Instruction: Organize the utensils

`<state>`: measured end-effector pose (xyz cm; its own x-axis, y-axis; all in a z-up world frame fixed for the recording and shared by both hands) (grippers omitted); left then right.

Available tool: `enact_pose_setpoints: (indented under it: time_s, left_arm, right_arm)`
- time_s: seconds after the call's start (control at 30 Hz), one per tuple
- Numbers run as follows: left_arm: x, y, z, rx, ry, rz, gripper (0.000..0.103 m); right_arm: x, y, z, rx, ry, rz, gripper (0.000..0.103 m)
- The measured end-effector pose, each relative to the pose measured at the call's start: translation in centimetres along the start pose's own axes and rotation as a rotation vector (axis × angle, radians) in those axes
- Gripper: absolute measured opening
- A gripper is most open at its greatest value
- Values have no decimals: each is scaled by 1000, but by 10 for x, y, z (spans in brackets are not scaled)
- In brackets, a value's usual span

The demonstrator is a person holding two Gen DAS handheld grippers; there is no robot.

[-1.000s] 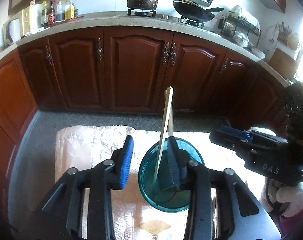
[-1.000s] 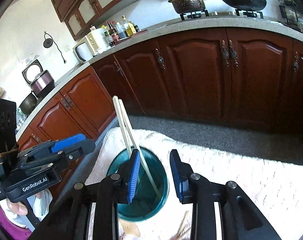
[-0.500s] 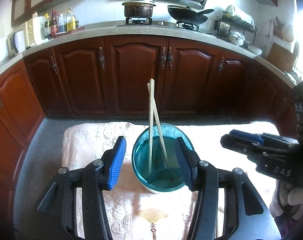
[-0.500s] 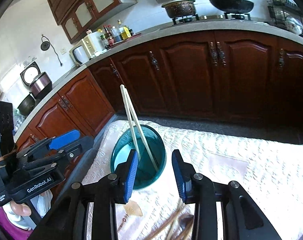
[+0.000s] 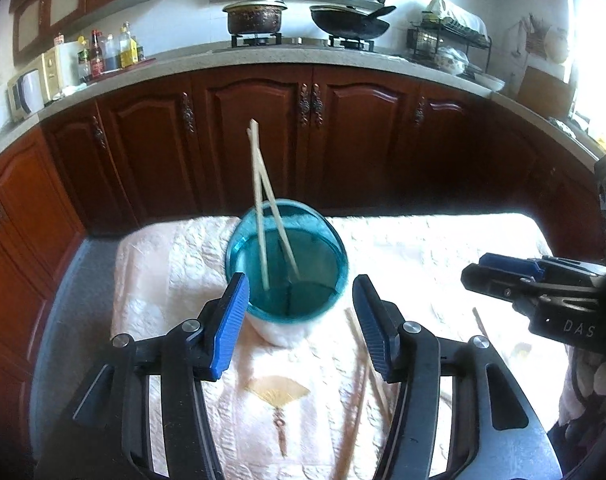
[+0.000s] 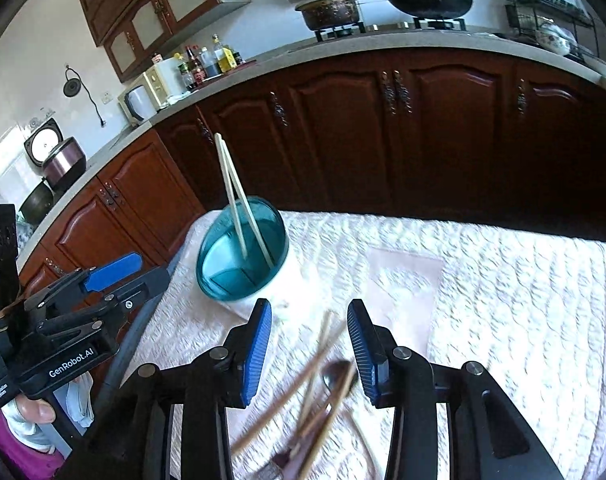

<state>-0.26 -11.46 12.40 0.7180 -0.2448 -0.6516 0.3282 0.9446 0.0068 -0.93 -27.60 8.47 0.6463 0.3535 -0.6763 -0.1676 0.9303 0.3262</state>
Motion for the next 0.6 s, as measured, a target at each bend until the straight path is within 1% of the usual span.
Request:
enact_pose_setpoints:
  time_s: [0.27, 0.47, 0.6]
  left_arm:
    - [5, -16, -25, -10, 41, -45, 54]
    - [21, -23, -51, -37, 108, -121, 54]
    - [35, -31, -69, -35, 150, -157, 54]
  right_arm:
    - [-9, -30, -33, 26, 36, -42, 39]
    - [-4, -64, -61, 78, 84, -79, 39]
    - [3, -79, -78, 122, 124, -75, 39]
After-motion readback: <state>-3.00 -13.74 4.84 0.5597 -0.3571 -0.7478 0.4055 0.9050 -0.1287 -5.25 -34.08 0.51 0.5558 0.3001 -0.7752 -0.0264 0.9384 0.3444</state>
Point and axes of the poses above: each gripper's, at about its wrist camera, not at the fingertips, and x roughly the way its jaws point, y to its left, z to its top, the point moved 9 cm from there along x, roughly the way its jaws point, and after that the axes turned 3 degrees about x, right-handed, at the moved point
